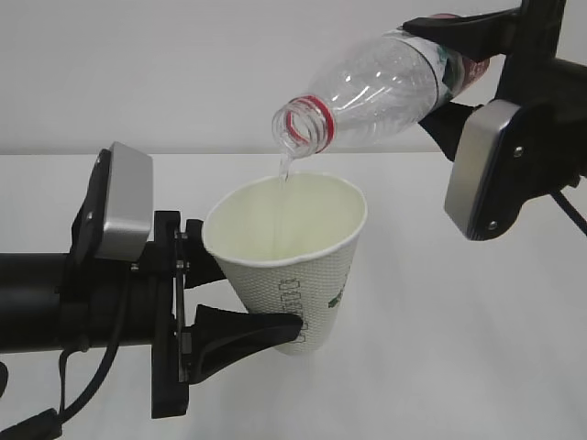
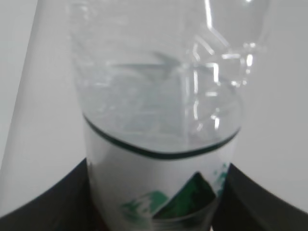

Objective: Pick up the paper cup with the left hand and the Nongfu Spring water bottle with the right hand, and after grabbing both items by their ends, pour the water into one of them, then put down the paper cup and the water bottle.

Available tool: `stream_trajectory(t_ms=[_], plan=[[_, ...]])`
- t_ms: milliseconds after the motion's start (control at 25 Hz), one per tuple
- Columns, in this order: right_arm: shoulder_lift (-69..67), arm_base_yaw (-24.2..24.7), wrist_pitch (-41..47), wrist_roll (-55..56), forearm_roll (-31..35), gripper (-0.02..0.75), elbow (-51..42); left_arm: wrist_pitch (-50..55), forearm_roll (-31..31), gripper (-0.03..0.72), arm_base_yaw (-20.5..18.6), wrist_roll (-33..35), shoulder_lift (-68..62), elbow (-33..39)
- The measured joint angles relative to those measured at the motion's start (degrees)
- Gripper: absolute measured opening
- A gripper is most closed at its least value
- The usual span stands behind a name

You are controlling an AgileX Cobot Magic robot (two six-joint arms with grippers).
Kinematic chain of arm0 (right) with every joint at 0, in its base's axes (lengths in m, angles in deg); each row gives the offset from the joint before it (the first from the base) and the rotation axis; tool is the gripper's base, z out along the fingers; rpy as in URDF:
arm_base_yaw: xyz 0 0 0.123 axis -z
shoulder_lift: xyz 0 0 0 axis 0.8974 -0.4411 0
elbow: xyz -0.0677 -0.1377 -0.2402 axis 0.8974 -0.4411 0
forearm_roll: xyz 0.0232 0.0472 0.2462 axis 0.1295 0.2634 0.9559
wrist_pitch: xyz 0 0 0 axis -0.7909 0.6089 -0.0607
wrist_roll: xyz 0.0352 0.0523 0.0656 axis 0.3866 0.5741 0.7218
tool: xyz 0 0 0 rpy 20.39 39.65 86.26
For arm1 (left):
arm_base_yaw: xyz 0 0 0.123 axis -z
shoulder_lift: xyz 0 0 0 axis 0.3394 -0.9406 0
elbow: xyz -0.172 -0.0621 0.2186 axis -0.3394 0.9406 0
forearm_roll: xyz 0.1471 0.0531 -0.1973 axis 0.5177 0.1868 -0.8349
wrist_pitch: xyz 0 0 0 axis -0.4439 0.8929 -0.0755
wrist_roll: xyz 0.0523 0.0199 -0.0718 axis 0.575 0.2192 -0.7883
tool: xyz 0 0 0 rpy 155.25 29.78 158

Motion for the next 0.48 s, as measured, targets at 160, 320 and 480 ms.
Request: stream_trajectory(t_ms=[160,320,480], plan=[[0.00,0.00,0.00,-0.20,0.00,0.451,0.00,0.00,0.00,0.464,0.00,0.00,0.00,0.00],[0.00,0.00,0.00,-0.37,0.00,0.451,0.00,0.00,0.00,0.464,0.00,0.00,0.00,0.00],[0.00,0.00,0.00,-0.46,0.00,0.451,0.00,0.00,0.00,0.464,0.00,0.00,0.00,0.00]])
